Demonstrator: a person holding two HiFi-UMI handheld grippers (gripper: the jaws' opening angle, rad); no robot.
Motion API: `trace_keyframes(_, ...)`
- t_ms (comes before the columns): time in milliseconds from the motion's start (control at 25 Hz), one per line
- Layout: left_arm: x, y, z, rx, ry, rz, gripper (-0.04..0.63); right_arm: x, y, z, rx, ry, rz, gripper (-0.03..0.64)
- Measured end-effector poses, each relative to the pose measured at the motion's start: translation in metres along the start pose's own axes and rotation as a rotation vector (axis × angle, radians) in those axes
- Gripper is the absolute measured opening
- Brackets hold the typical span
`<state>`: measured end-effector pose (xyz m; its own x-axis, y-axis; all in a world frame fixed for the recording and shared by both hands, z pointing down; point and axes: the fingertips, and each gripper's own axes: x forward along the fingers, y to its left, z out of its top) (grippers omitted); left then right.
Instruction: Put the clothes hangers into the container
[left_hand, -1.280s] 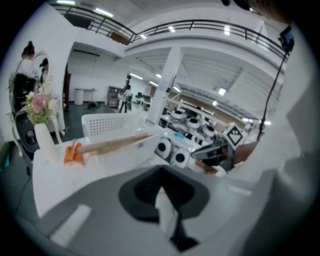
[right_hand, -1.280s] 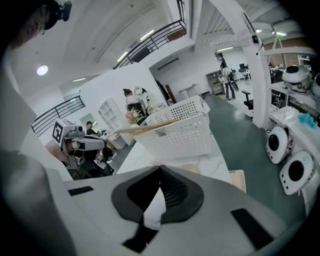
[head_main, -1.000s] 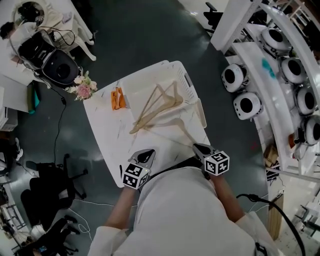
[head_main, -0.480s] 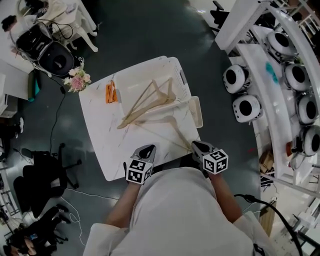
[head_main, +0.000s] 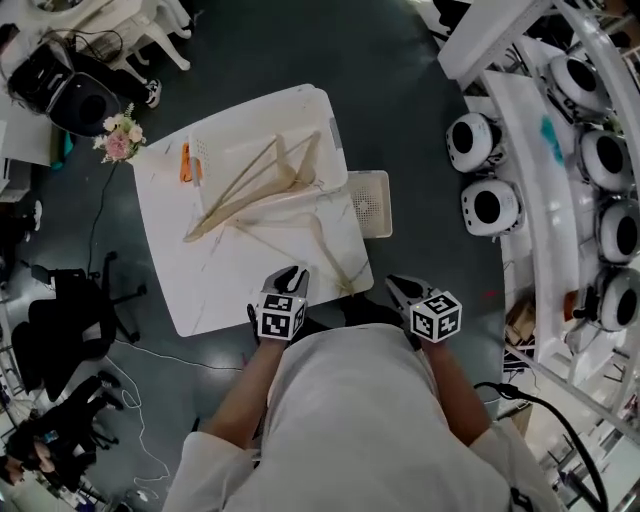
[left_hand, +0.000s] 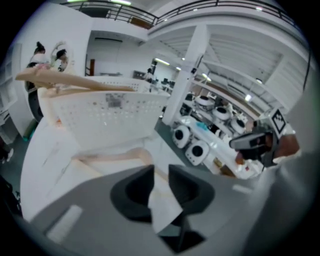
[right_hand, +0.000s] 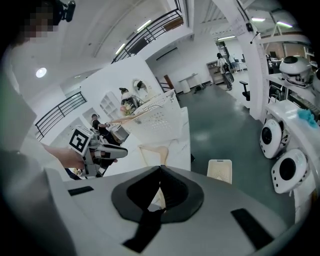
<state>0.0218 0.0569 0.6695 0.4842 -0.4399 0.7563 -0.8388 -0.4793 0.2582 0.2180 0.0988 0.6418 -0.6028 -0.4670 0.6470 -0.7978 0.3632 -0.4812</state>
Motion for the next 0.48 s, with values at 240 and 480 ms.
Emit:
trace_keyframes(240, 0.060, -0.005, -0.006, -0.130, 0.040, 0.043, 0.098, -0.001, -0.022, 0.000, -0.042, 0.046, 0.064, 0.002)
trace_keyframes(480, 0.103, 0.004, -0.023, -0.251, 0.084, 0.133, 0.108, 0.010, -0.024, 0.003, -0.110, 0.101, 0.147, 0.002)
